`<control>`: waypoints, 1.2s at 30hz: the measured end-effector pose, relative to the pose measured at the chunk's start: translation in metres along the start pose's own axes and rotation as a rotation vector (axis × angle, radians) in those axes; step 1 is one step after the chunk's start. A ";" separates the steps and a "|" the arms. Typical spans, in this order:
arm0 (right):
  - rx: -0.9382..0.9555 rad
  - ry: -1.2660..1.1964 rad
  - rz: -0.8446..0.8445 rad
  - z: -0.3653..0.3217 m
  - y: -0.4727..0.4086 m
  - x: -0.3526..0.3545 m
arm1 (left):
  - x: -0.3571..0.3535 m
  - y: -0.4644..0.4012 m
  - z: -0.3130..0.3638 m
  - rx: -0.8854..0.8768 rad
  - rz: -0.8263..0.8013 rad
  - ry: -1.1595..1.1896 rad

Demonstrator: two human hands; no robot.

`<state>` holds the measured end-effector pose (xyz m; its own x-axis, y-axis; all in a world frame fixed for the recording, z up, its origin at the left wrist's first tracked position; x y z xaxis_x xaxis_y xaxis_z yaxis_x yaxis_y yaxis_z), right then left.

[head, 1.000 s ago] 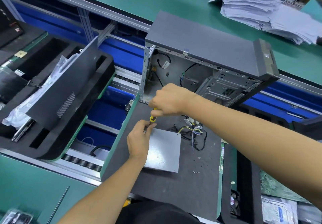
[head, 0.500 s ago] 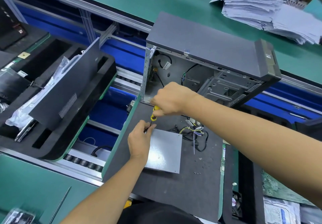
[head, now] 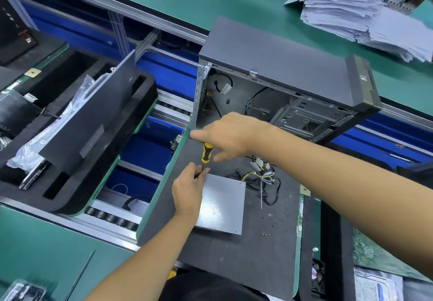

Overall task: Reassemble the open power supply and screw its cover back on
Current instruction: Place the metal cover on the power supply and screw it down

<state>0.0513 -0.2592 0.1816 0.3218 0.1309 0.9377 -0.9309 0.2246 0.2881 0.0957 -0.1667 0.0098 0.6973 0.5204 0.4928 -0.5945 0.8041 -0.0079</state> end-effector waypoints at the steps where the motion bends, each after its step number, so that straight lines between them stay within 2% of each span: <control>1: 0.062 0.027 -0.006 -0.004 0.000 0.002 | 0.000 0.000 0.000 -0.002 0.003 -0.008; 4: 0.098 0.128 -0.017 -0.009 -0.001 0.000 | 0.000 0.001 0.001 0.000 -0.002 -0.003; 10: -0.053 0.092 -0.011 -0.007 -0.006 -0.010 | 0.003 0.000 0.003 -0.022 0.013 0.045; 12: 0.009 0.015 0.012 -0.009 -0.003 -0.007 | 0.003 0.001 0.005 -0.034 0.015 0.029; 15: 0.153 0.061 0.009 -0.016 0.001 -0.002 | 0.003 0.000 0.006 -0.062 0.019 -0.006; 17: 0.167 0.094 -0.026 -0.016 0.003 -0.002 | 0.004 0.000 0.007 -0.071 0.024 -0.023; 21: 0.123 0.106 -0.049 -0.010 0.004 -0.003 | 0.003 0.000 0.006 -0.060 0.025 -0.015; 26: -0.048 0.068 -0.054 -0.003 -0.003 -0.007 | 0.002 0.001 0.005 -0.038 0.014 0.110; 30: -0.114 0.109 -0.060 -0.006 -0.003 -0.017 | 0.001 -0.001 0.000 -0.036 0.018 0.087; 33: -0.041 -0.008 -0.038 -0.006 0.001 -0.010 | 0.002 -0.001 -0.002 -0.021 0.029 0.074; 36: 0.047 0.037 -0.017 -0.006 0.007 -0.003 | 0.003 -0.001 0.002 -0.054 0.031 0.037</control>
<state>0.0447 -0.2525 0.1802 0.3429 0.1635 0.9250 -0.9320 0.1819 0.3134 0.0972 -0.1664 0.0130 0.6940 0.5546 0.4592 -0.5943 0.8012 -0.0695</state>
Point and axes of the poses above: each hand's wrist, its own y-axis away from the middle knuckle, its own x-axis out of the back of the hand, z = x × y, the point moved 8 cm from there along -y, towards the middle knuckle
